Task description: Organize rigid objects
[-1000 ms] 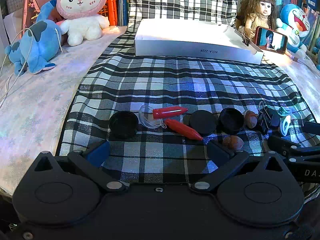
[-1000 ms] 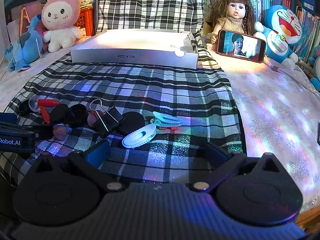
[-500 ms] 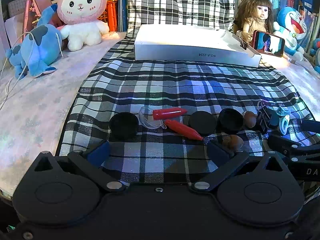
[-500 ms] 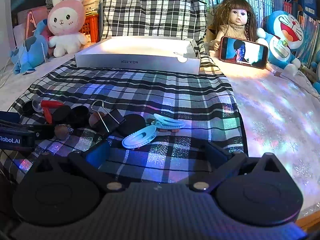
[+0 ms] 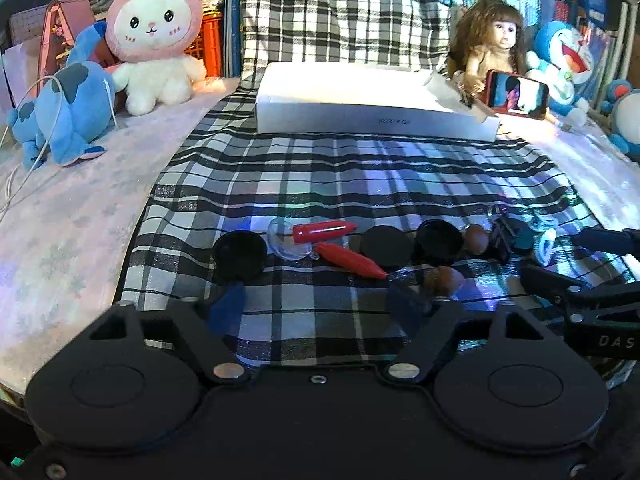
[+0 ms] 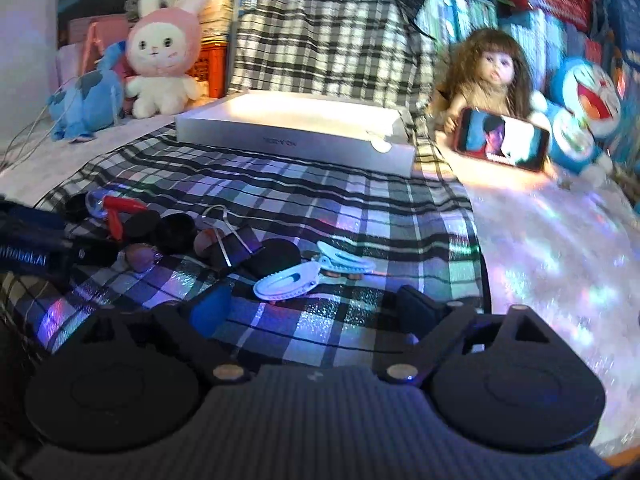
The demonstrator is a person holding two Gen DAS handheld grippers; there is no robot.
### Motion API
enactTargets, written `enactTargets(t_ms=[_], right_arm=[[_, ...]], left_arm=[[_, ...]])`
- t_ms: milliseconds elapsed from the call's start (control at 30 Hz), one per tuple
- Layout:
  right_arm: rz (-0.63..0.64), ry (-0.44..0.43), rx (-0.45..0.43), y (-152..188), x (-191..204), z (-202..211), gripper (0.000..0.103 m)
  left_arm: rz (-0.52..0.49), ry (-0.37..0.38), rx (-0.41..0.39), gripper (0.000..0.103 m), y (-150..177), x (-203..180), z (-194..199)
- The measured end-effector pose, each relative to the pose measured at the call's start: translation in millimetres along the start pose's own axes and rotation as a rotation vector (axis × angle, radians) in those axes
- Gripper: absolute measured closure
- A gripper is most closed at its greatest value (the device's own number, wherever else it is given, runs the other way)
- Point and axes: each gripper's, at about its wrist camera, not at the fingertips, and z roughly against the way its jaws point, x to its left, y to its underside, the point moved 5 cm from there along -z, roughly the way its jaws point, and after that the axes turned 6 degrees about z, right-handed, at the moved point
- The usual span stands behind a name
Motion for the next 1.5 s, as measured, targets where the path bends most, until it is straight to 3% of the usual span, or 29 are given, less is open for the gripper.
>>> enactTargets(t_ms=[167,467,867,1067,1133,1200,1500], right_arm=[[0.079,-0.015,-0.030,-2.8,7.1,5.9,0.023],[0.102,-0.038,-0.035,-7.8,4.5,3.2,0.040],[0.131,-0.072,-0.037,-8.6,5.5,-1.6,0.045],[0.127,-0.084,-0.039,-8.8,9.3,-2.9,0.056],[0.121,-0.082,-0.040,-8.1,11.1,-3.1,0.058],[0.109,-0.081,-0.042,-8.1,12.0,-3.0,0.060],[0.035,-0.082,-0.036,-8.6,7.4,0.8,0.061]], left_arm=[[0.011,0.061,-0.012,0.051,0.6,-3.0,9.2],[0.004,0.228,0.000,0.055,2.7,-32.2,20.2],[-0.065,0.186,-0.039,0.059,13.6,-50.1,5.7],[-0.099,0.176,-0.072,0.063,18.5,-54.6,2.9],[-0.103,0.182,-0.081,0.067,19.4,-55.2,2.7],[-0.104,0.188,-0.090,0.080,19.9,-55.7,2.6],[-0.101,0.193,-0.108,0.081,19.3,-55.3,6.4]])
